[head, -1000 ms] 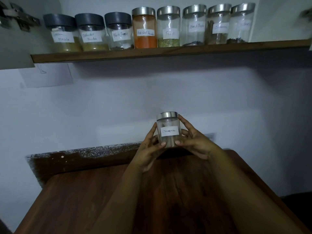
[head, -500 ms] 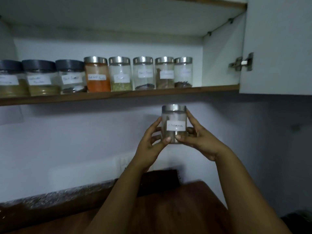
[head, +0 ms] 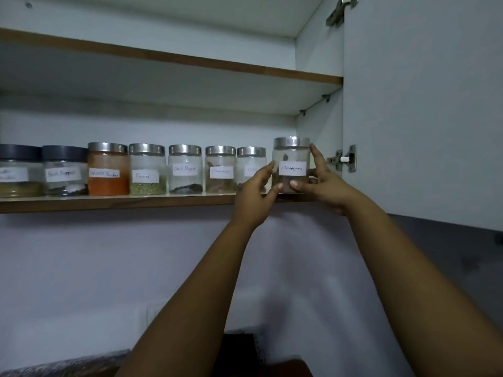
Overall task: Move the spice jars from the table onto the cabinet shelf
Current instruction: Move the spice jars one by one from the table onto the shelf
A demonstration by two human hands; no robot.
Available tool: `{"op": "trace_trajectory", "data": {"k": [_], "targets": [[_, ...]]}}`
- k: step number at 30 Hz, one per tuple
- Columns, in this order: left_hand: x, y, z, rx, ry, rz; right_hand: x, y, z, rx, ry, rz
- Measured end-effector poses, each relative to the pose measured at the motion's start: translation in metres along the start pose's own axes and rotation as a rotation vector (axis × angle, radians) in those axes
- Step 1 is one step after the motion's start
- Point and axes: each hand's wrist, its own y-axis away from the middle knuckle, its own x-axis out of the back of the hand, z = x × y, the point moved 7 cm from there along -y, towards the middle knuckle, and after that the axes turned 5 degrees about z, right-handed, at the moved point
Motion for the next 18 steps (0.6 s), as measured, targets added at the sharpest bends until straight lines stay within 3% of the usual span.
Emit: {"op": "trace_trajectory", "data": {"k": [4,7,12,18], "targets": [[0.007,0.007,-0.005,-0.196,-0.466,0.301,0.007,-0.026,0.021,-0.079,0.142,-0.02],[0.007,0.012,-0.008,-0.324,-0.684,0.352,0.01,-0.044,0.026,-0.117,0.318,-0.058],[0.006,0.013,-0.015,-0.374,-0.771,0.387,0.004,-0.07,0.032,-0.17,0.413,-0.142],[0.006,0.012,-0.018,-0.349,-0.753,0.416,0.006,-0.086,0.043,-0.217,0.353,-0.135]]}}
